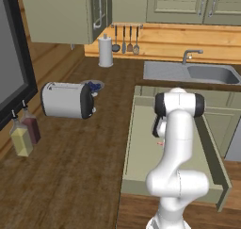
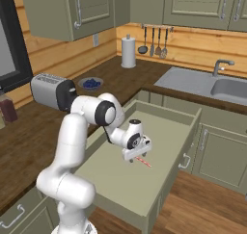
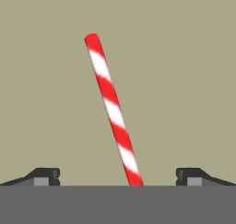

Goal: Take a straw from the drawer in front and place it inside the glass cup on the dining counter.

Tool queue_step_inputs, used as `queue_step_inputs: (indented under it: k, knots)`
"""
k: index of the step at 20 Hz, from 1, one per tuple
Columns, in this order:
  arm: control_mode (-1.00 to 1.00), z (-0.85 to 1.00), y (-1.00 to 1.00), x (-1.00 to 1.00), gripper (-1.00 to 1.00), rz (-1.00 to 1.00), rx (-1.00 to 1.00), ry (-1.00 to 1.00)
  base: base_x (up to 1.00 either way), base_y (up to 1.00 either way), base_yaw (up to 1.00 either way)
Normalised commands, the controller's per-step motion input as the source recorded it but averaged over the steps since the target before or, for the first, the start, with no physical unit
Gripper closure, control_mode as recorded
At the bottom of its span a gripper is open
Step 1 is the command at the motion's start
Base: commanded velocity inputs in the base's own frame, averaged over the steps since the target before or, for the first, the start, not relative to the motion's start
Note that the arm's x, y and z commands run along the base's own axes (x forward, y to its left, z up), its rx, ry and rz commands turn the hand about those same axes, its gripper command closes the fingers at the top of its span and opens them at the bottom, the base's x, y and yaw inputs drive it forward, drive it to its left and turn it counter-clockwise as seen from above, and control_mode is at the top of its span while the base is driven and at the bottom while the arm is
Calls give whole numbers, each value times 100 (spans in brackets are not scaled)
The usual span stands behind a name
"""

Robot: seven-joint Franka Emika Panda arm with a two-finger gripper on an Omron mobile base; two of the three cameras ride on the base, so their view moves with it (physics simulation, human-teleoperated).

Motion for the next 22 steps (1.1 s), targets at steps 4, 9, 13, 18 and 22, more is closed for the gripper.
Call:
queue_step_inputs:
  k: [4,9,13,18,22]
  knots:
    - [-100,-27,0,0,-100,4,0,-4,0,0,0]
    - [-100,-25,0,0,-100,3,0,-4,0,0,0]
    - [-100,-30,0,0,-100,2,0,-1,0,0,0]
    - [-100,-40,1,0,100,3,0,0,0,0,0]
    - [-100,-40,0,2,100,6,0,0,0,0,0]
